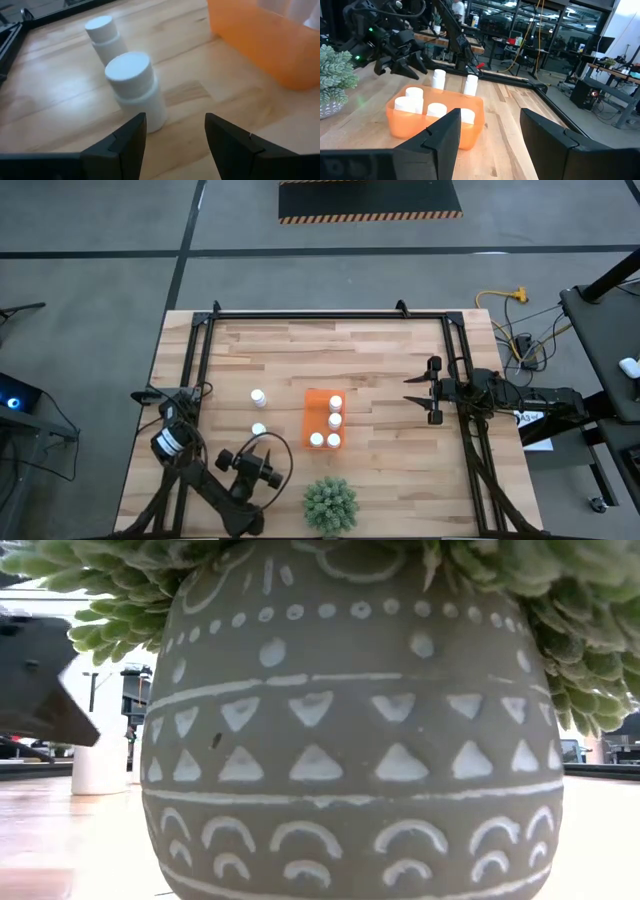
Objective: Pick and place pill bottles into a basket
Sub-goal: Put the white pill bottle into the orange bin
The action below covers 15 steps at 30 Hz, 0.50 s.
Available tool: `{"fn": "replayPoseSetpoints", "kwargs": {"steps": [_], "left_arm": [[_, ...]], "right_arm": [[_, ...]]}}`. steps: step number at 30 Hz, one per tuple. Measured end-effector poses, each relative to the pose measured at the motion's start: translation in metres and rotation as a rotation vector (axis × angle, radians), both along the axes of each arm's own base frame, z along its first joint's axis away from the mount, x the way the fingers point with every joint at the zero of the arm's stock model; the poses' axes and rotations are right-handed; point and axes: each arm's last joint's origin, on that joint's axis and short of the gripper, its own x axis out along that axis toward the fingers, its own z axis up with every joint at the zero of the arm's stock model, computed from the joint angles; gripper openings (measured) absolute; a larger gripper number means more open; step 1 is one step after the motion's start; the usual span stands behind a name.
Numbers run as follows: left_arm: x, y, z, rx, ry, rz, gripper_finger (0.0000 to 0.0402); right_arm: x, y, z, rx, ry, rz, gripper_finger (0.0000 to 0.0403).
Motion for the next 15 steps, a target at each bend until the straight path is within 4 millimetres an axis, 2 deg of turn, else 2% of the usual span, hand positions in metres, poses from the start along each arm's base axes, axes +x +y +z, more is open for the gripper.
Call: {"fn": "replayPoseSetpoints", "kwargs": {"steps": [4,8,15], "left_arm": [[-0.008,-0.003,0.001,0.003,0.050,0.021,0.0181],[-0.013,0.000,-0.002,0.008,0.090,0.040,0.0161],[-0.012,0.004,-0.004,0.035,0.103,0.024,0.0133]], "right_arm": [[0.000,0.000,0.000,0.000,0.000,0.000,0.0194],[0.000,0.000,0.000,0.000,0.000,0.000,0.0194],[0.000,0.000,0.000,0.000,0.000,0.000,0.0194]]}}
